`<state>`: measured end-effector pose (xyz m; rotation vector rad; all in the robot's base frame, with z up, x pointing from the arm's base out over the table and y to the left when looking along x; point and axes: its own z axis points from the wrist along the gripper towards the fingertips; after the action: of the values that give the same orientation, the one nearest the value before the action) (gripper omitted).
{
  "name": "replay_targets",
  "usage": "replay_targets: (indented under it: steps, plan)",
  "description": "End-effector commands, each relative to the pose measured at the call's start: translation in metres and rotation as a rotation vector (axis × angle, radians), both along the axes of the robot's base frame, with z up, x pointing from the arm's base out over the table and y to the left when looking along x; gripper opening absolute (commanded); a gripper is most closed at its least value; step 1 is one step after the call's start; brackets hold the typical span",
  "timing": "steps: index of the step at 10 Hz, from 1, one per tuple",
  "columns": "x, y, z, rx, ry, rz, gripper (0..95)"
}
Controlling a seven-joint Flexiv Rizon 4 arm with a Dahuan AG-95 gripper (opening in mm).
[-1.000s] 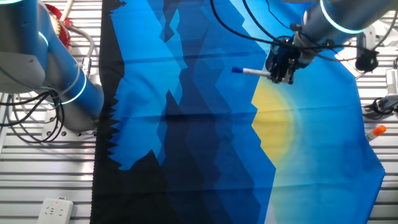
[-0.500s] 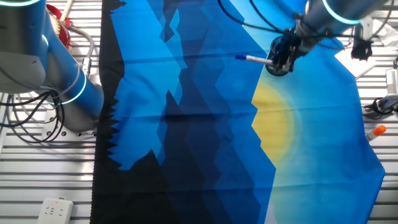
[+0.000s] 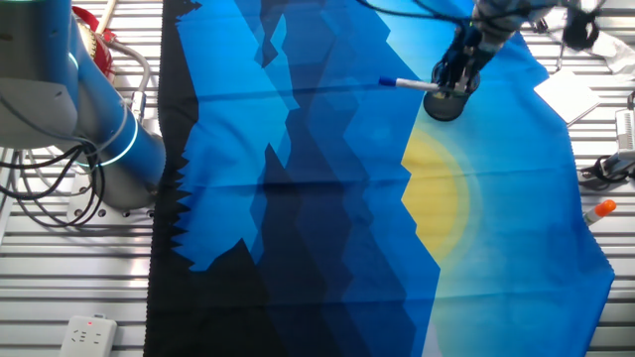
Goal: Put the pen into the pen holder
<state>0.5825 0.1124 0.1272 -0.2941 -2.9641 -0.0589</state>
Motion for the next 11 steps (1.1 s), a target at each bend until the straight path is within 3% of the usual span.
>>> replay_targets:
  steps: [1, 4, 6, 7, 8, 9, 10, 11]
  plan:
    - [0.000, -0.003, 0.001, -0.008, -0.011, 0.003, 0.0]
    - [0.005, -0.027, 0.007, -0.008, -0.008, 0.053, 0.0]
    - [0.009, -0.038, 0.010, -0.082, -0.026, 0.123, 0.0]
    - [0.009, -0.040, 0.011, -0.101, -0.034, 0.139, 0.0]
    - [0.009, -0.045, 0.013, -0.134, -0.076, 0.170, 0.0]
    - [0.009, -0.049, 0.015, -0.139, -0.174, 0.191, 0.0]
    - [0.009, -0.050, 0.015, -0.146, -0.253, 0.216, 0.0]
    - [0.009, -0.050, 0.016, -0.150, -0.274, 0.230, 0.0]
